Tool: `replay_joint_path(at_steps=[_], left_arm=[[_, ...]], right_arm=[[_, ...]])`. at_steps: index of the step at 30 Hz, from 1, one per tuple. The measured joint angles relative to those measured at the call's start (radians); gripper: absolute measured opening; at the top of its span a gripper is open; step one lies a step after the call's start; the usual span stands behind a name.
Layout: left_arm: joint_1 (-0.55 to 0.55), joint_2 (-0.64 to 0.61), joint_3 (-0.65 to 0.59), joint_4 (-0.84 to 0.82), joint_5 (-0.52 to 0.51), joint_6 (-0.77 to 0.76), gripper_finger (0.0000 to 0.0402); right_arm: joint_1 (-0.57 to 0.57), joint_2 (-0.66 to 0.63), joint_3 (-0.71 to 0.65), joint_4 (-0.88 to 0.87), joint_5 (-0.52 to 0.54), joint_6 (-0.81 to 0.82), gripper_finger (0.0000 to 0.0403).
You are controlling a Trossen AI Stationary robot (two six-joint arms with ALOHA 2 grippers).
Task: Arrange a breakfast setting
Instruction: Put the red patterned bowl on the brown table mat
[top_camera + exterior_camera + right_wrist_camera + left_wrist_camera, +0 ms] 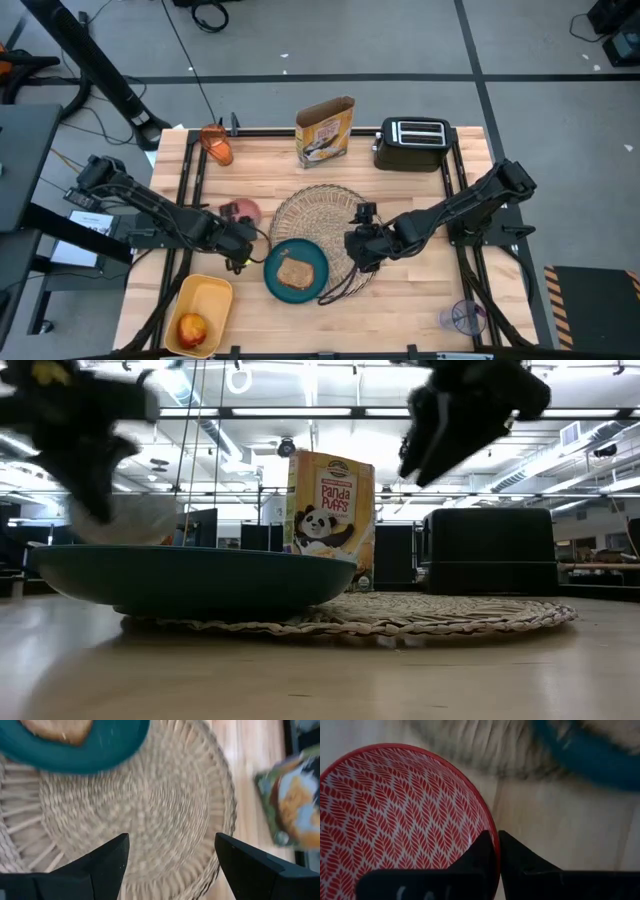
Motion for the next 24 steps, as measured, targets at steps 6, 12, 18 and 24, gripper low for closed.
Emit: replay_joint_path(at_steps=[6, 12, 18, 24], left_arm=[[0.129, 0.006, 0.106, 0.16, 0.005, 0.344, 0.0024], [0.238, 0.092, 0.166, 0.365, 0.124, 0.636, 0.0024], [0.281, 0.243, 0.217, 0.5, 0.237, 0.776, 0.0024], [0.311, 0.411, 0.382, 0.46, 0.257, 0.884, 0.0024]], right_arm=[[0.009, 0.0, -0.02, -0.155, 0.017, 0.131, 0.0302], [0.01, -0.011, -0.02, -0.276, 0.016, 0.253, 0.0302], [0.022, -0.053, -0.101, -0.272, -0.06, 0.351, 0.0302], [0.047, -0.106, -0.237, -0.109, -0.093, 0.444, 0.0302]])
